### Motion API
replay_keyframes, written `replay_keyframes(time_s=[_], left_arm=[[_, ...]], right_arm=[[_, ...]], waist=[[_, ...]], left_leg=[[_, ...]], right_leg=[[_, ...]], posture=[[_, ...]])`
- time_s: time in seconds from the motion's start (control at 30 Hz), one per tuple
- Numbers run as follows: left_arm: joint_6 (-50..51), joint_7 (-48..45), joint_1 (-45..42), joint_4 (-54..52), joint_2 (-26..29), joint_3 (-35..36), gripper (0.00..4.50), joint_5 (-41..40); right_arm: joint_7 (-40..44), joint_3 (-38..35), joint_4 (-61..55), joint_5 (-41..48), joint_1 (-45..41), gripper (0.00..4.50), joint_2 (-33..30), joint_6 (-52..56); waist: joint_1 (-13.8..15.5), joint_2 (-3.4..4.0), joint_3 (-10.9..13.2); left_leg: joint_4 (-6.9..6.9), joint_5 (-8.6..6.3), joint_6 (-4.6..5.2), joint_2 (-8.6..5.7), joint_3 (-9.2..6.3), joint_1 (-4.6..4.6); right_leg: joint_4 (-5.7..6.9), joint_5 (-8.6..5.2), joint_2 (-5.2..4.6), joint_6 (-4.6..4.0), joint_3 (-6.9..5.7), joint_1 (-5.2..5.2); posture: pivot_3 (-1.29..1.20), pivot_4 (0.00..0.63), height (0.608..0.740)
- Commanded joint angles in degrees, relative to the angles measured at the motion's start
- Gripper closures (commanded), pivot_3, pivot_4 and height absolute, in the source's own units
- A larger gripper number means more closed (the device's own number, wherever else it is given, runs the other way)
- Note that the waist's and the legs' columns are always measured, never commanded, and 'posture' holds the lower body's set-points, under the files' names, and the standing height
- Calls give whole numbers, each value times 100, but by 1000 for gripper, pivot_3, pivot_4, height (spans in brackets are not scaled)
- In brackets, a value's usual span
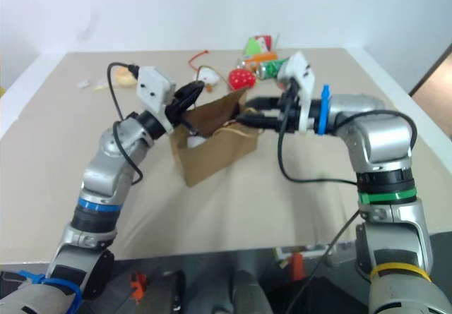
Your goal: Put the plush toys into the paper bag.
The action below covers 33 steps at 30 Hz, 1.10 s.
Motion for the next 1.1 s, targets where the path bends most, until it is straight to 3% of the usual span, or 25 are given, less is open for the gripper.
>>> replay_keyframes(time_s=[0.03,0.1,0.2,0.3,0.33,0.37,0.43,0.47,0.5,0.6,0.63,0.67,0.73,0.77,0.8,0.9,1.1], left_arm=[[11,-102,-11,-238,106,84,4500,-82],[173,-232,2,-283,115,192,4500,-326],[232,-418,11,-392,127,359,3622,-679],[314,-574,-50,-466,219,481,2614,-905],[370,-610,-61,-512,251,543,1915,-1016],[452,-652,-57,-597,298,628,1754,-1162],[642,-773,-1,-846,443,812,911,-1487],[790,-852,60,-1045,587,987,772,-1729],[946,-939,123,-1215,731,1147,163,-1965],[1360,-1181,325,-1527,1165,1449,38,-2508],[1451,-1271,430,-1571,1340,1480,10,-2558],[1456,-1432,609,-1605,1554,1475,0,-2518],[1499,-1674,981,-1672,1894,1461,0,-2486],[1513,-1720,1107,-1693,1958,1458,0,-2500],[1483,-1745,1226,-1705,1997,1429,0,-2479],[1296,-1794,1512,-1734,2012,1256,0,-2299],[1211,-1770,1791,-1945,1946,1083,0,-2204]], right_arm=[[-222,-496,10,370,-200,322,22,266],[-298,-551,137,311,-188,23,-58,226],[-319,-607,367,231,-144,0,-193,98],[-316,-579,792,-54,-77,0,-418,-247],[-297,-533,935,-176,-46,0,-504,-389],[-251,-468,1086,-310,-8,0,-608,-536],[-113,-297,1347,-608,89,0,-840,-838],[25,-199,1417,-739,190,0,-988,-952],[175,-96,1413,-842,284,0,-1099,-1060],[537,136,1292,-980,476,0,-1257,-1260],[712,200,1158,-931,544,246,-1295,-1198],[933,306,913,-859,643,521,-1336,-1088],[1357,568,209,-687,887,1549,-1356,-901],[1474,671,-104,-614,975,1549,-1323,-822],[1529,764,-421,-553,1053,2235,-1252,-794],[1332,986,-1072,-467,1112,3065,-812,-795],[728,1310,-1260,-528,873,3065,248,-910]], waist=[[1,0,0],[0,0,0],[0,0,0],[0,0,0],[0,0,0],[0,0,0],[0,0,0],[-2,0,0],[-5,0,0],[-45,0,0],[-58,1,0],[-70,2,0],[-71,2,0],[-82,2,0],[-86,1,1],[-87,0,1],[-106,-5,-1]], left_leg=[[0,0,0,0,-2,0],[0,0,0,0,-2,0],[1,0,0,-1,1,-1],[0,0,0,-1,1,-1],[0,0,0,-1,0,-1],[0,0,0,-1,1,-1],[0,0,0,-1,1,-1],[0,0,0,-1,1,-1],[-1,0,0,-1,2,-1],[-8,-3,2,3,5,1],[-10,-3,2,4,5,4],[-9,-3,2,5,5,6],[-8,-3,2,6,4,11],[-7,-2,1,5,5,9],[-7,-3,1,7,5,10],[7,-2,1,7,3,6],[14,-1,0,8,5,14]], right_leg=[[0,-1,0,-1,-4,2],[0,-1,0,-2,-3,3],[-1,-3,-2,-5,1,1],[0,-5,-1,-8,1,0],[-1,-5,-1,-8,0,0],[-1,-5,-1,-8,1,1],[-1,-6,-1,-9,1,1],[-1,-6,-1,-9,2,0],[-1,-5,-1,-7,2,-2],[0,-5,1,-3,3,-10],[2,-6,3,-3,3,-11],[3,-5,6,-3,3,-10],[5,-7,6,-5,3,-4],[5,-13,6,-16,4,-7],[6,-17,6,-23,5,-4],[5,-18,4,-25,2,1],[4,-17,2,-25,2,8]], posture=[[0,150,740],[0,150,740],[0,150,740],[0,150,740],[0,150,740],[0,150,740],[0,150,740],[0,150,740],[0,150,740],[0,150,740],[0,150,740],[0,150,740],[0,150,740],[0,150,740],[0,150,740],[0,150,740],[0,150,740]])
